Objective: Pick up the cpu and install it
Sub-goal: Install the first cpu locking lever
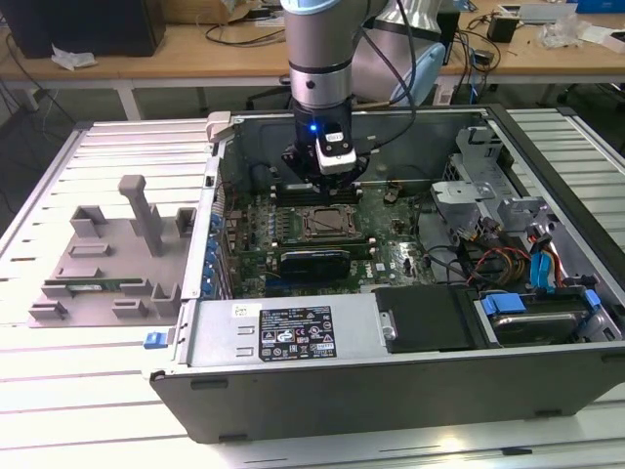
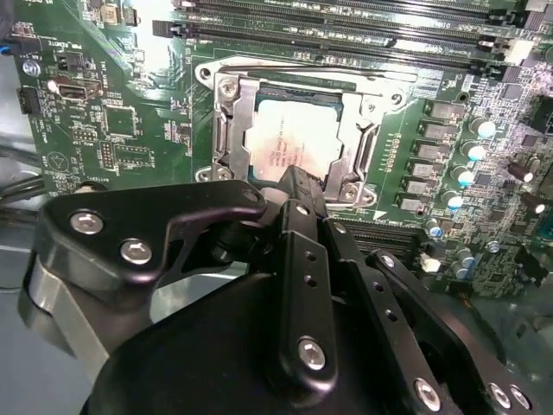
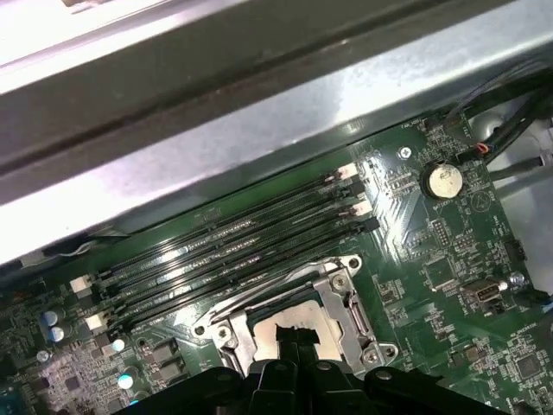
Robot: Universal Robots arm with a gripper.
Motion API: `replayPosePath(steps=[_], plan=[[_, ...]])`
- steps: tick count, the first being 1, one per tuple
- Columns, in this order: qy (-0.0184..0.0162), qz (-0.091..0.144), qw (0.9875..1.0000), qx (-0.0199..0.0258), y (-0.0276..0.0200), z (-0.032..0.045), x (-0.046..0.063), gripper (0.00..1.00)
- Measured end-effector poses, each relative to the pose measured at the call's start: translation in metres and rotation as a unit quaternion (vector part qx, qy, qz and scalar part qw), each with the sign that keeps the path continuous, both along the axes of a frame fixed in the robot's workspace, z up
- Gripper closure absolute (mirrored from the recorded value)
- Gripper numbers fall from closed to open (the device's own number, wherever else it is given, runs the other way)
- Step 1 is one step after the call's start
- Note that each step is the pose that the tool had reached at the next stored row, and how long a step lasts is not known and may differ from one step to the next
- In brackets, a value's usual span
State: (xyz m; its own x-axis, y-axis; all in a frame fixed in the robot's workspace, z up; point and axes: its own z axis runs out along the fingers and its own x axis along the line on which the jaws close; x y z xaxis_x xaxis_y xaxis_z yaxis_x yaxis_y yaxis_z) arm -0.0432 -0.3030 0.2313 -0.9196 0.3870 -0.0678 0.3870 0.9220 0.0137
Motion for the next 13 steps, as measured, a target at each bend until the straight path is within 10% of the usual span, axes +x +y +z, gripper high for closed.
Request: replayPosePath(steps=[7,10,13], plan=[[0.0007,0.076,0.9971,-0.0032,0.0,-0.0006,0.0,0.89],[0.0039,0.12,0.9924,-0.0276,0.0,-0.0009,0.0,0.89],[0.0035,0.151,0.988,-0.032,0.0,-0.0014,0.0001,0.89]])
